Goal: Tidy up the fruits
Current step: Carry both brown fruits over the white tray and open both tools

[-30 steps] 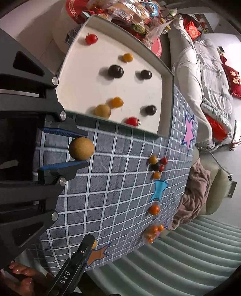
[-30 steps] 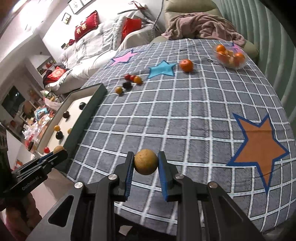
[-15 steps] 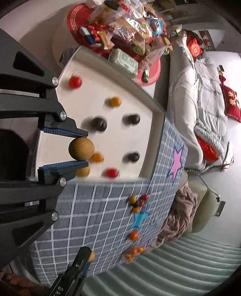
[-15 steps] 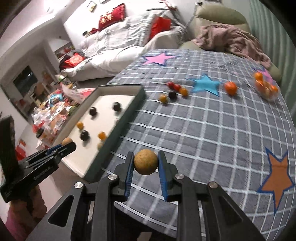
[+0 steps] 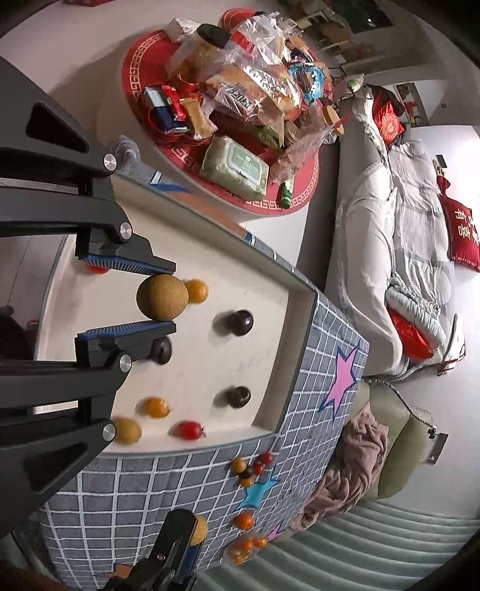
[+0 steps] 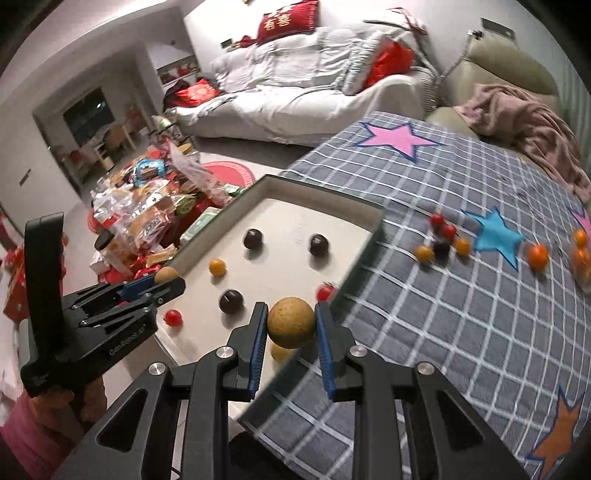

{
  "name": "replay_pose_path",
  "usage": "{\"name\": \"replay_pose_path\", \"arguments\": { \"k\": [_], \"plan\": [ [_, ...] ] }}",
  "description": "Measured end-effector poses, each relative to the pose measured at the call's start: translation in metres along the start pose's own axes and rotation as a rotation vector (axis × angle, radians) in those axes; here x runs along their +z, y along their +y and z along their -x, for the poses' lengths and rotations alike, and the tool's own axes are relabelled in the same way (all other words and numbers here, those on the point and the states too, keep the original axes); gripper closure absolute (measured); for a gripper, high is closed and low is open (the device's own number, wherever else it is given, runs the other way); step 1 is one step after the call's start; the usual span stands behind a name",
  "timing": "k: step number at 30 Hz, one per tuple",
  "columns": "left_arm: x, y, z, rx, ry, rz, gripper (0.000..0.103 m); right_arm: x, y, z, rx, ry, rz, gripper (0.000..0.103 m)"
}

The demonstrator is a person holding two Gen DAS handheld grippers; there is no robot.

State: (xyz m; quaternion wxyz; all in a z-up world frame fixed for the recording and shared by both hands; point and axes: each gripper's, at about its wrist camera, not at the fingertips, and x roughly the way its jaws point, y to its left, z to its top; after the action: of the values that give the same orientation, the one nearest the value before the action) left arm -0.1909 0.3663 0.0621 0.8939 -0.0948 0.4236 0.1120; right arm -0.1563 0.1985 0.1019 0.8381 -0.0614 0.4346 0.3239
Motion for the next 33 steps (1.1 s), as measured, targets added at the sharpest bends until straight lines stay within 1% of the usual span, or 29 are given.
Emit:
{"name": "replay_pose_path", "arguments": {
  "k": [6,10,15,24,33],
  "plan": [
    [0.008,-0.001,-0.011,-0.004,0.014,-0.008,0.077,0.016,0.011,-0.026,0.006,0.033,0.044,0.075],
    [0.015,-0.010,-0.019,-0.005,0.024,-0.023,0.077,0.019,0.009,-0.042,0.001,0.058,0.042,0.075],
    [0.024,-0.020,-0.038,-0.016,0.060,-0.016,0.077,0.022,-0.002,-0.064,-0.005,0.091,0.020,0.075],
    [0.023,-0.030,-0.065,0.020,0.113,-0.037,0.077,0.028,-0.014,-0.089,-0.008,0.117,0.001,0.075],
    [0.021,-0.034,-0.079,0.047,0.147,-0.057,0.077,0.028,-0.017,-0.116,0.002,0.167,-0.001,0.075]
  ]
}}
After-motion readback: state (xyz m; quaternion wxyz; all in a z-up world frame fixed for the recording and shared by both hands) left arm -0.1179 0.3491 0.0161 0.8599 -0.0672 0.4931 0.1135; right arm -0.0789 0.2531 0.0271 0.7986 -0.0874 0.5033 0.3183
